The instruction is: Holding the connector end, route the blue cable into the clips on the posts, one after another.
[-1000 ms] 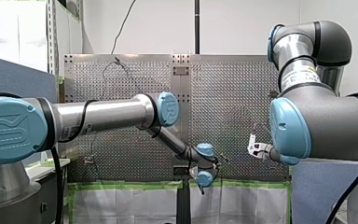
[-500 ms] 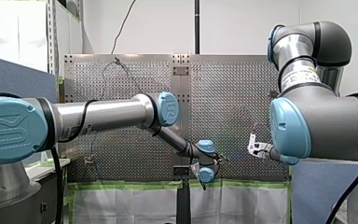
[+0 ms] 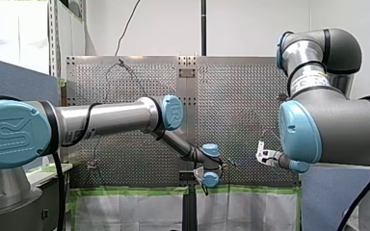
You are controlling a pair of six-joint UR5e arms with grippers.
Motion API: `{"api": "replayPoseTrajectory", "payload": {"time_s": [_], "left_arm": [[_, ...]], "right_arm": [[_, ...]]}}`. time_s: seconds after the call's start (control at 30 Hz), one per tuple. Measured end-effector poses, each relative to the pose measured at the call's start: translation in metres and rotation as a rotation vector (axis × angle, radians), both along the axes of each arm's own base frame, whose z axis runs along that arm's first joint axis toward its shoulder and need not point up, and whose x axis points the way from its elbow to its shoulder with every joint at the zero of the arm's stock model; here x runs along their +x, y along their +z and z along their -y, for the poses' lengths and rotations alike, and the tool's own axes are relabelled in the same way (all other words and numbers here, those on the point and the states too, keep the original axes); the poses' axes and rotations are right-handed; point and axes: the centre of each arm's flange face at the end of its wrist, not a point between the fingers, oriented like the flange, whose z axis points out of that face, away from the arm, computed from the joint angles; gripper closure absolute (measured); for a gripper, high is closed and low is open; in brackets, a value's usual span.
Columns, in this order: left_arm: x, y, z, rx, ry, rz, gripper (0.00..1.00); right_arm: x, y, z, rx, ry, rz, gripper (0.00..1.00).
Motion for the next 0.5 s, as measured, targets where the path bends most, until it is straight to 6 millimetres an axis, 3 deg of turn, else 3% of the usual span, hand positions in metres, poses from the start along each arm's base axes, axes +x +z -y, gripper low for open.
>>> {"api": "replayPoseTrajectory", "payload": {"time_s": [0.5], "left_arm": [[0.005,0.000,-0.006,0.012,0.023,0.004,1.00]], "right_arm": [[0.001,-0.007,0.019,0.002,0.002,-0.003,1.00]]}}
